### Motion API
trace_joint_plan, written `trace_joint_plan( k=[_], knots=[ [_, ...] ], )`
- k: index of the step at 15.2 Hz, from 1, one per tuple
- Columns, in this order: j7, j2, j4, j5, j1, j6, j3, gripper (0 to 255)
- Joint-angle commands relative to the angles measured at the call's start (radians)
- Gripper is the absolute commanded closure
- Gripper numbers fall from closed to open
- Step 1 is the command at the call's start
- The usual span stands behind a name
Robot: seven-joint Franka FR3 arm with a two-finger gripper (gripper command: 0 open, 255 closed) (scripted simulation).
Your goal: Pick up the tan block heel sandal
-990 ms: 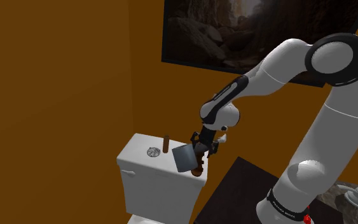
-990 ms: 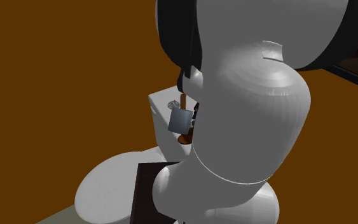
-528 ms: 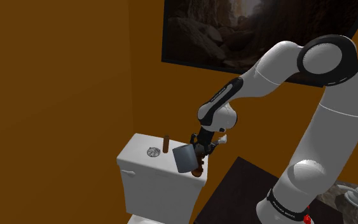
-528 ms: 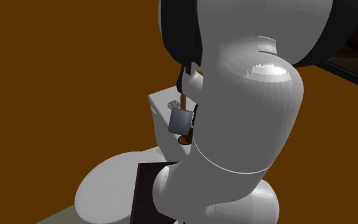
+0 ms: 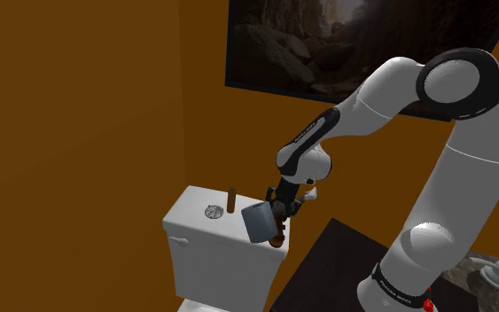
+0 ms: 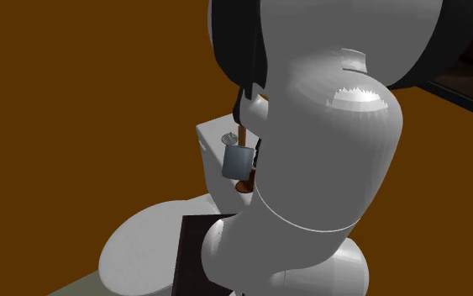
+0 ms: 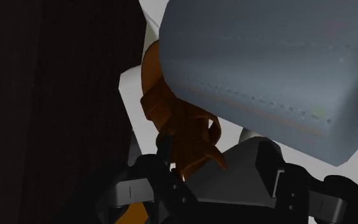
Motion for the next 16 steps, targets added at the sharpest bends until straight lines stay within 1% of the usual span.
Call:
trace_joint_plan(
  k=[1,11,14,16],
  knots=[
    [0.027,-0.014,-0.004,-0.027,-0.002,-0.033,-0.008,255],
    [0.129,-0.166,-0.007,-0.13,-0.014,-0.172,-0.02,255],
    [0.154,-0.207,-0.002,-0.154,-0.019,-0.216,-0.022,255],
    [0.155,-0.209,-0.002,-0.155,-0.019,-0.218,-0.021,255]
  ],
)
